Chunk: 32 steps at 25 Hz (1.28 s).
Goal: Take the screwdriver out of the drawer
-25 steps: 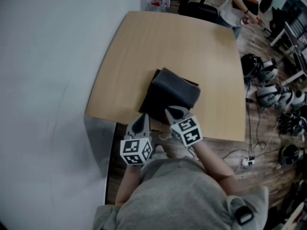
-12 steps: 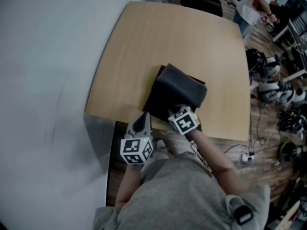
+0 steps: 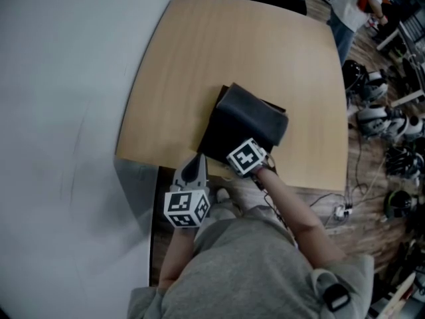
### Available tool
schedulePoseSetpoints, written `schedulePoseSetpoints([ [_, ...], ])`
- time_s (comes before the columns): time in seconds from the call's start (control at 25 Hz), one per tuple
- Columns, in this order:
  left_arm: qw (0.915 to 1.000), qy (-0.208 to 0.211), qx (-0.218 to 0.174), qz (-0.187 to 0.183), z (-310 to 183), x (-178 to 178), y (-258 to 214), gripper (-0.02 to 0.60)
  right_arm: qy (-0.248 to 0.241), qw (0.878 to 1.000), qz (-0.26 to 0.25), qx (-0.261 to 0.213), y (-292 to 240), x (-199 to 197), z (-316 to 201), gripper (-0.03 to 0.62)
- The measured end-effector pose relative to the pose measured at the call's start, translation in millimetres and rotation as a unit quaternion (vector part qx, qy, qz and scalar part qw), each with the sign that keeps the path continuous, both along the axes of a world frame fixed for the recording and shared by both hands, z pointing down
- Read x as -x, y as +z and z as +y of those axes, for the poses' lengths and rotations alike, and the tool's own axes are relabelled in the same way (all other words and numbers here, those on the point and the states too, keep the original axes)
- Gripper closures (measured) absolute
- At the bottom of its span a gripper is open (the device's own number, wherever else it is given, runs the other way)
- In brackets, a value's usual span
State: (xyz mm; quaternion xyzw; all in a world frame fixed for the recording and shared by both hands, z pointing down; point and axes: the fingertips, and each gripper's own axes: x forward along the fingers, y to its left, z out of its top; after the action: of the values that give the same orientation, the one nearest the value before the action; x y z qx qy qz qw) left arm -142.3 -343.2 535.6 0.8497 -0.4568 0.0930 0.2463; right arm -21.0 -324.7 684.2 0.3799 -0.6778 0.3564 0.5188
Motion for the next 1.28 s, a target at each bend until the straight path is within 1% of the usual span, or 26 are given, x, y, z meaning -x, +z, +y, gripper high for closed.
schedulePoseSetpoints([
  [0.04, 1.0000, 0.002, 0.000, 0.000, -0.4, -0.6, -0.2, 0.581, 0.000, 1.000, -0.004, -0.002, -0.8, 1.9, -1.7, 0.468],
  [0.12, 1.0000, 0.003, -0.001, 0.001, -1.8, -0.1, -0.2, 0.581, -0.002, 0.999, -0.046, -0.008, -4.2, 19.1, -5.3, 0.468],
  [0.2, 1.0000, 0.002, 0.000, 0.001, -2.9, 0.3, -0.3, 0.582, -0.006, 0.998, -0.068, -0.011, -5.2, 28.7, -5.9, 0.468],
  [0.24, 1.0000, 0.002, -0.001, 0.001, -3.2, -0.3, -0.9, 0.581, -0.007, 0.998, -0.060, -0.009, -5.2, 25.5, -4.4, 0.468],
  [0.28, 1.0000, 0.002, -0.001, 0.002, -3.5, -0.9, -1.6, 0.581, -0.006, 0.999, -0.041, -0.006, -4.9, 17.8, -2.1, 0.470],
  [0.32, 1.0000, 0.002, -0.001, 0.002, -3.9, -1.5, -2.5, 0.581, -0.004, 0.999, -0.041, -0.005, -5.0, 17.6, -0.8, 0.478],
  [0.4, 1.0000, 0.002, -0.003, 0.001, -4.8, -1.8, -3.8, 0.581, 0.001, 0.996, -0.094, -0.012, -6.3, 36.5, -2.2, 0.501],
  [0.44, 1.0000, 0.002, -0.003, 0.001, -5.0, -1.8, -4.0, 0.581, 0.002, 0.994, -0.107, -0.016, -6.3, 40.9, -3.2, 0.510],
  [0.52, 1.0000, 0.001, -0.004, 0.001, -4.4, -1.8, -3.7, 0.581, -0.001, 0.994, -0.106, -0.018, -4.7, 41.2, -2.0, 0.536],
  [0.68, 1.0000, 0.000, -0.005, 0.001, -0.3, -1.8, -4.9, 0.581, -0.014, 0.995, -0.099, -0.023, -5.4, 39.9, 3.2, 0.537],
  [0.88, 0.9999, -0.004, -0.011, 0.001, 8.4, -4.9, -12.0, 0.581, -0.019, 0.996, -0.069, -0.056, -18.1, 22.9, 0.3, 0.539],
  [1.12, 0.9997, -0.016, -0.018, 0.001, 26.9, -9.3, -18.7, 0.581, -0.025, 0.991, -0.081, -0.102, -43.6, 21.8, 5.1, 0.539],
  [1.28, 0.9994, -0.025, -0.022, 0.002, 45.4, -15.9, -24.3, 0.583, -0.026, 0.985, -0.098, -0.141, -67.7, 20.9, 11.4, 0.539],
])
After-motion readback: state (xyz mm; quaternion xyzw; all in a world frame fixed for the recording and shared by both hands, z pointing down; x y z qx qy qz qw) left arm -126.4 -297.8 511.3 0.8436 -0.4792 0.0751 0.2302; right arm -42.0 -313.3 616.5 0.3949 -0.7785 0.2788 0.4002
